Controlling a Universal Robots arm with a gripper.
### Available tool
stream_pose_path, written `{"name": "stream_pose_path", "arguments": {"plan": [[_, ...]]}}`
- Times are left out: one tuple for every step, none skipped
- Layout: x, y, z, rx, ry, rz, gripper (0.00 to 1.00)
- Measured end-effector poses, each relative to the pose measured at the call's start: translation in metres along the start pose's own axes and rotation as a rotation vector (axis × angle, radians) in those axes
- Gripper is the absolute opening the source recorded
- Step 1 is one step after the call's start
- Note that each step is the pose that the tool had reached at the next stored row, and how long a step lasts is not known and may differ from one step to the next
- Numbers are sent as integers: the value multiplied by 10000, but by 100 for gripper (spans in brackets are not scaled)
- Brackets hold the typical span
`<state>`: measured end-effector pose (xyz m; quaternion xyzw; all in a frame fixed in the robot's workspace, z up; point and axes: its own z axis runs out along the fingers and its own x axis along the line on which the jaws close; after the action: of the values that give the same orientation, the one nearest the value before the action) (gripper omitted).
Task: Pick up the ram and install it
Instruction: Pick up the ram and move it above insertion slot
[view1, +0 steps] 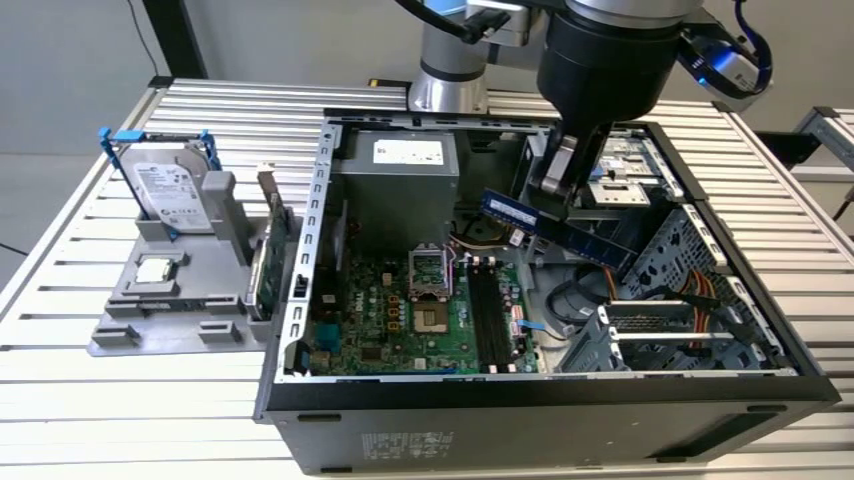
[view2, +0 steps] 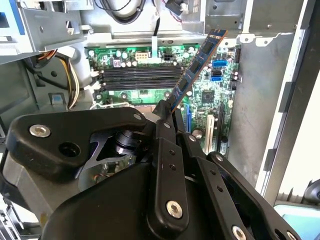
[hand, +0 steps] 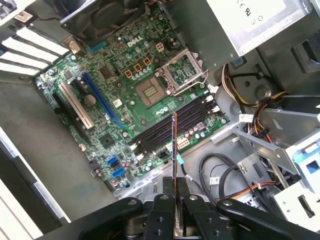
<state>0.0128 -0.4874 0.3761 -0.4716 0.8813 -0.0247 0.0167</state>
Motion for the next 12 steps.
{"name": "stream_pose_path", "arguments": {"plan": [[0,0,0,0,3,45,0],[0,0,1,0,5,90,0],[0,-1,1,1,8,134,0],[-1,-1,1,1,10,177,0],[-1,-1,2,1,13,223,0],[-1,-1,3,2,16,271,0],[-1,-1,3,1,19,327,0],[-1,-1,4,2,22,388,0],[0,0,4,2,27,462,0],[0,0,4,3,31,532,0],[0,0,5,3,36,619,0],[0,0,5,4,42,700,0]]}}
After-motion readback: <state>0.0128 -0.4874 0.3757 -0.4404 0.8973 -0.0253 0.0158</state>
